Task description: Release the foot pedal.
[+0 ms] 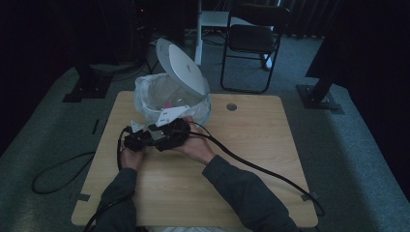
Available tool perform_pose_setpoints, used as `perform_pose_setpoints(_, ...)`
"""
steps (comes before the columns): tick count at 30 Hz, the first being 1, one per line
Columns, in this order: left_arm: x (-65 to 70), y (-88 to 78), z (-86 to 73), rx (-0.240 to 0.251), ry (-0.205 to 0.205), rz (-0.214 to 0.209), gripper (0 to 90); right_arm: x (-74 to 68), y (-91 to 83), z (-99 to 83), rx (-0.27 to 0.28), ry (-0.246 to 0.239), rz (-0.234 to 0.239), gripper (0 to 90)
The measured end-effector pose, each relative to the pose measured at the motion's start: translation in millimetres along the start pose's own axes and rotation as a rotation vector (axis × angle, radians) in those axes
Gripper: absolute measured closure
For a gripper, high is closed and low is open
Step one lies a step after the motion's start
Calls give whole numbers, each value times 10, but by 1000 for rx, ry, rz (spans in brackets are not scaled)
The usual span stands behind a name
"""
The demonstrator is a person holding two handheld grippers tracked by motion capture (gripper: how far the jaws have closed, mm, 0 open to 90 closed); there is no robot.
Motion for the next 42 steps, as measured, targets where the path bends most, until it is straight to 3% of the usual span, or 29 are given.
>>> perform_pose_setpoints(4, -4, -6, 9, -7, 4, 1, 866, 26, 7, -164, -18, 29, -7, 455)
perform_pose_setpoints(14, -19, -41, 65, -8, 15, -2, 852, 77, -36, -369, -27, 58, -37, 451)
perform_pose_setpoints(17, -23, -70, 93, -2, 21, 3, 842, 87, -46, -415, -28, 59, -41, 451)
perform_pose_setpoints(23, -68, -175, 146, 45, -8, -11, 739, 103, -78, -475, -42, 60, -61, 451)
perform_pose_setpoints(42, -87, -273, 125, 60, -5, -13, 648, 130, -145, -684, -41, 88, -73, 451)
Point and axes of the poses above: each handheld gripper's, and its own axes: y roughly forward along the jaws, z roughly out of its top, x roughly to its right, the point moved 3 cm from there along y, roughly forward along the jaws, and after that the axes turned 1 degree about z, right-handed, at the moved point
